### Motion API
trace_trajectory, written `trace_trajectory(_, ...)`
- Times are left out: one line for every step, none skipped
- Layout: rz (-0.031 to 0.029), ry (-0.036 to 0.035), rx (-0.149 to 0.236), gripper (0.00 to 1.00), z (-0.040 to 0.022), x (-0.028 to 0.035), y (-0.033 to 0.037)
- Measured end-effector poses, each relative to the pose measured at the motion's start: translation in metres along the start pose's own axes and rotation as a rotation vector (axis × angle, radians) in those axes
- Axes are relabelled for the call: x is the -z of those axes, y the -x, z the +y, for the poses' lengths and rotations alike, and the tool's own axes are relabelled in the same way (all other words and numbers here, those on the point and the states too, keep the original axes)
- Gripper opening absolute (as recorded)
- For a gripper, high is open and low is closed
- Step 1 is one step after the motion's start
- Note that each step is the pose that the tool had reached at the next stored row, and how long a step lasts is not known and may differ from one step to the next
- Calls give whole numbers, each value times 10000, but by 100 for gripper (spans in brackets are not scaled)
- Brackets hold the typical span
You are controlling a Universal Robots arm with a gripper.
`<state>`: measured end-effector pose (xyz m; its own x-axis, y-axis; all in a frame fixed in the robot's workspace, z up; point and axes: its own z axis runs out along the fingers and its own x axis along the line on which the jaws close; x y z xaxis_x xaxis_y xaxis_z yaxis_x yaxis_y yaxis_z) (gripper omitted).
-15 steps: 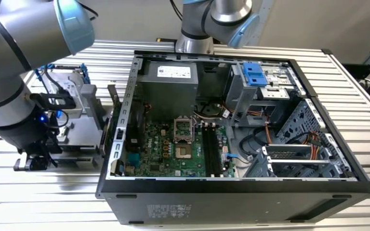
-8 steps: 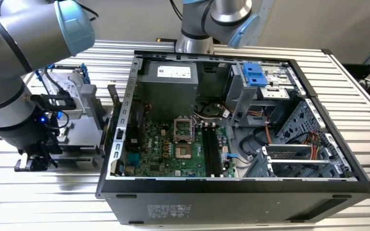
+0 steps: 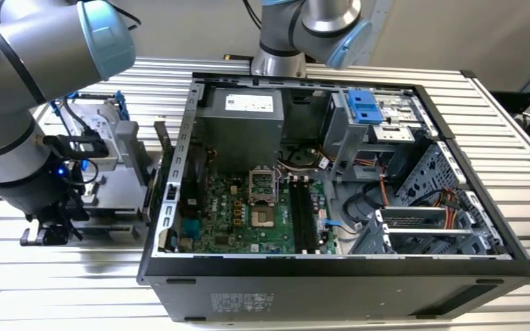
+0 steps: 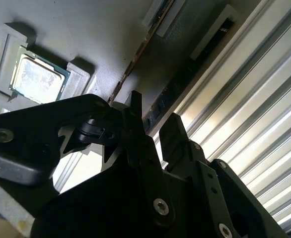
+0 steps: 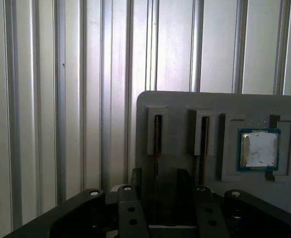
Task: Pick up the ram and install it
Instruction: 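Pick up the ram and move it above insertion slot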
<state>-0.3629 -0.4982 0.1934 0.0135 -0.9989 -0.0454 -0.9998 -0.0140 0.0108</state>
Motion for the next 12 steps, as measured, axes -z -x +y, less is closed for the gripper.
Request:
trace_trajectory(0, 0, 0, 100, 0, 0, 0)
trace_trajectory(0, 0, 0, 100, 0, 0, 0)
trace_trajectory(0, 1, 0, 100, 1, 0, 0)
trace_trajectory(0, 0, -1, 100, 1, 0, 0)
trace_trajectory(0, 0, 0, 0, 1, 0, 0)
trace_trajectory(1, 1, 0, 0, 1, 1, 0)
trace_trajectory(0, 0, 0, 0, 1, 0, 0)
trace_trajectory(0, 0, -1, 0, 2, 0, 0)
trace_trajectory(0, 0, 0, 0, 2, 0, 0)
trace_trajectory(0, 0, 0, 0, 2, 0, 0)
trace_trajectory(0, 0, 0, 0, 2, 0, 0)
trace_trajectory(1, 0, 0, 0, 3, 0, 0)
